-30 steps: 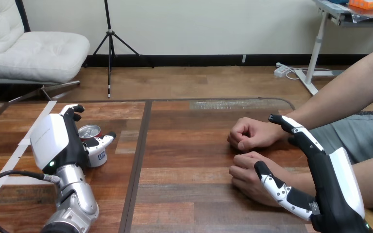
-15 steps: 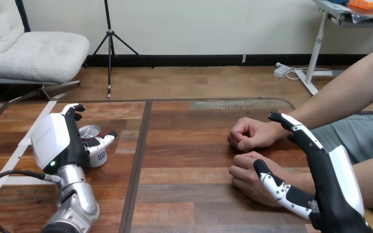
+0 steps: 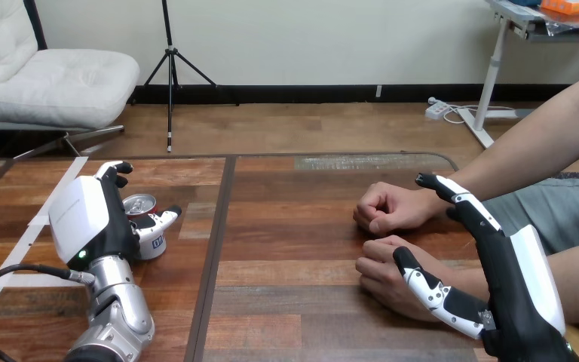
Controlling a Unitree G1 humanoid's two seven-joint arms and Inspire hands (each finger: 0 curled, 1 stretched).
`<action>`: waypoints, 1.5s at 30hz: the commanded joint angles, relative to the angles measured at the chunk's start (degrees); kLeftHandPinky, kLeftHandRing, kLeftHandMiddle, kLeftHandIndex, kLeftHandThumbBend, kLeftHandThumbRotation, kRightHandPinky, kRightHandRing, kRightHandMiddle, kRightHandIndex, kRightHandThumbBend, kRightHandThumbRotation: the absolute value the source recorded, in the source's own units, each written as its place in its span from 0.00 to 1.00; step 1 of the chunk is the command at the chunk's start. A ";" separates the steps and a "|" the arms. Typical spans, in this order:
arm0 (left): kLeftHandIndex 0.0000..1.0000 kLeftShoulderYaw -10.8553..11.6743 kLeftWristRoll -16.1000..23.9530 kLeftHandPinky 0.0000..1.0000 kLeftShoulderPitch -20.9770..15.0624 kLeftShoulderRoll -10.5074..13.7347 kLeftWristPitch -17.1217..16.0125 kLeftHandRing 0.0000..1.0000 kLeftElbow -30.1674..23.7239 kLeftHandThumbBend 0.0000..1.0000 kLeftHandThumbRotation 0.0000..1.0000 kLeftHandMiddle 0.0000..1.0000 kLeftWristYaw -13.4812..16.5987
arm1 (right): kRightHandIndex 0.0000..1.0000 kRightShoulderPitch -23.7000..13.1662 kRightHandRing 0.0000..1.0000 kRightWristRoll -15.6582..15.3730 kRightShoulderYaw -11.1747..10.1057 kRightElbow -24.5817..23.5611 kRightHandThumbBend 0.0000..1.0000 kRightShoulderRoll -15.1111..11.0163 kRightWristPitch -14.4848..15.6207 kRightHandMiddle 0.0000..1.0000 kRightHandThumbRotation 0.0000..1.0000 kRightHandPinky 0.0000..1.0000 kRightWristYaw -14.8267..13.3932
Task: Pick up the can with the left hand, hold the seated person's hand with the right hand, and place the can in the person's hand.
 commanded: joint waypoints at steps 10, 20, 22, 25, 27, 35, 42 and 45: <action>0.73 -0.85 1.16 0.60 -1.49 0.11 0.33 0.66 -0.70 0.84 0.23 0.71 1.82 | 0.84 -3.42 0.90 0.45 0.15 -0.69 0.47 -0.28 -1.31 0.89 0.00 0.86 -0.42; 0.77 -0.72 0.97 0.62 -1.80 0.10 2.34 0.69 -0.62 0.86 0.27 0.74 2.38 | 0.84 -3.19 0.90 0.41 0.15 -0.96 0.47 -0.28 -1.17 0.89 0.00 0.86 -0.34; 0.77 -0.61 0.83 0.63 -1.92 0.15 2.85 0.69 -0.58 0.86 0.27 0.75 2.11 | 0.84 -3.10 0.90 0.39 0.15 -1.05 0.47 -0.29 -1.09 0.89 0.00 0.86 -0.31; 0.78 -0.32 0.48 0.64 -2.12 0.19 3.59 0.71 -0.53 0.87 0.27 0.76 1.52 | 0.84 -2.98 0.90 0.33 0.14 -1.18 0.47 -0.33 -1.06 0.89 0.00 0.86 -0.26; 0.79 -0.20 0.33 0.65 -2.20 0.20 3.94 0.71 -0.51 0.87 0.28 0.76 1.31 | 0.84 -2.92 0.90 0.25 0.12 -1.18 0.47 -0.39 -1.18 0.89 0.00 0.86 -0.30; 0.82 0.09 -0.02 0.67 -2.71 0.40 5.40 0.75 -0.47 0.88 0.28 0.80 -0.04 | 0.84 -2.83 0.90 0.44 0.04 -0.88 0.47 -0.61 -1.81 0.89 0.00 0.86 -0.35; 0.83 -0.10 0.07 0.70 -3.11 0.47 6.46 0.78 -0.46 0.89 0.30 0.83 -0.68 | 0.83 -2.64 0.89 0.16 -0.01 -0.96 0.46 -0.72 -1.91 0.88 0.00 0.85 -0.37; 0.84 -0.24 0.23 0.71 -3.31 0.44 7.14 0.79 -0.39 0.90 0.31 0.83 -0.84 | 0.83 -2.41 0.89 0.11 0.05 -1.39 0.47 -0.57 -1.42 0.88 0.00 0.85 -0.17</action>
